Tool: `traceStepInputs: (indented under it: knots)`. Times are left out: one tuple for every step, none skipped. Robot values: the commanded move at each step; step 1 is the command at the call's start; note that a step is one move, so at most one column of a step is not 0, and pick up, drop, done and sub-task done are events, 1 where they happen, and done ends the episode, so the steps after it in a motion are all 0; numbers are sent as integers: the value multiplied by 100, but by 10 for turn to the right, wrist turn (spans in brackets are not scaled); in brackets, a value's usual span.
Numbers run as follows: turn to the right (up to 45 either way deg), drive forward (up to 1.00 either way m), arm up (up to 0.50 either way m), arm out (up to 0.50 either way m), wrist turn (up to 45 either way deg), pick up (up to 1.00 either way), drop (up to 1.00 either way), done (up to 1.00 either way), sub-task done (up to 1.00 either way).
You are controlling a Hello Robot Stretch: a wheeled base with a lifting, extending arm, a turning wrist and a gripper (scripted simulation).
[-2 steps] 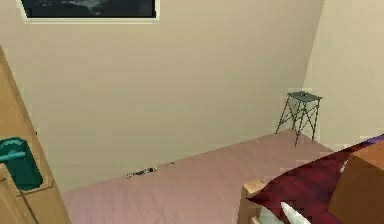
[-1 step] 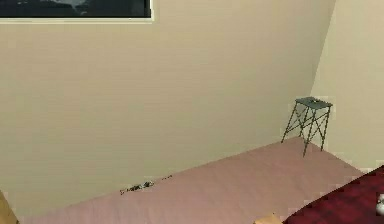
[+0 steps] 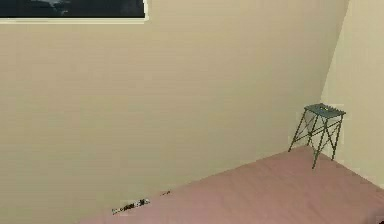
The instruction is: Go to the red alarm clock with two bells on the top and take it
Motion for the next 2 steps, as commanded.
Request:
traceStepInputs:
  knots:
    - [-210,0,0,0,0,0,0,0,0]
    - [0,60,0,0,0,0,0,0,0]
